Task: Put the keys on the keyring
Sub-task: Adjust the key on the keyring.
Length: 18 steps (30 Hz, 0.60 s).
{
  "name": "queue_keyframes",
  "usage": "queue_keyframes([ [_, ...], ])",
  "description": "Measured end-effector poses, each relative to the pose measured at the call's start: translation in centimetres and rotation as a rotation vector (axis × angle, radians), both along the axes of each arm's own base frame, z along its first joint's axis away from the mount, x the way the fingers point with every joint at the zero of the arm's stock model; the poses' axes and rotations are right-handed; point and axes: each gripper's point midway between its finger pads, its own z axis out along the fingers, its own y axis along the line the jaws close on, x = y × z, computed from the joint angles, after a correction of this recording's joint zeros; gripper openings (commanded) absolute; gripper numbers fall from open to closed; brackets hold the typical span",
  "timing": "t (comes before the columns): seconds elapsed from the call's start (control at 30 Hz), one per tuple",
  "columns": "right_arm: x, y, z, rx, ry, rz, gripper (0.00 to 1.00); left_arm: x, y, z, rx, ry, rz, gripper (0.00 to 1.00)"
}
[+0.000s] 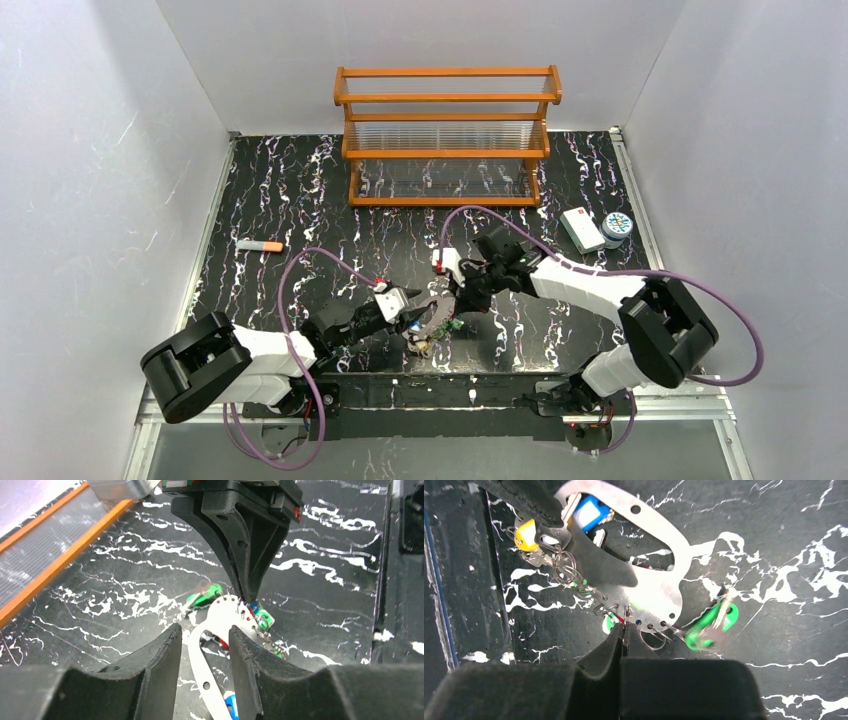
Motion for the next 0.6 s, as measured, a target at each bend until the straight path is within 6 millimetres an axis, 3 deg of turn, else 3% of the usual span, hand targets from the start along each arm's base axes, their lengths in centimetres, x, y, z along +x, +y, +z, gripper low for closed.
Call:
queue_keyframes([
  [0.2, -0.7, -0.4, -1.1, -0.119, 0.023, 0.036, 0.01, -0.1, -0.2, -2.0, 0.096, 0.008, -0.032, 0.35],
  [0.6, -2.4, 0.1, -0.9, -0.143, 0.026, 0.105, 0.01, -1.4, -4.4, -4.6, 0.186, 0.050, -0.244, 0.25],
])
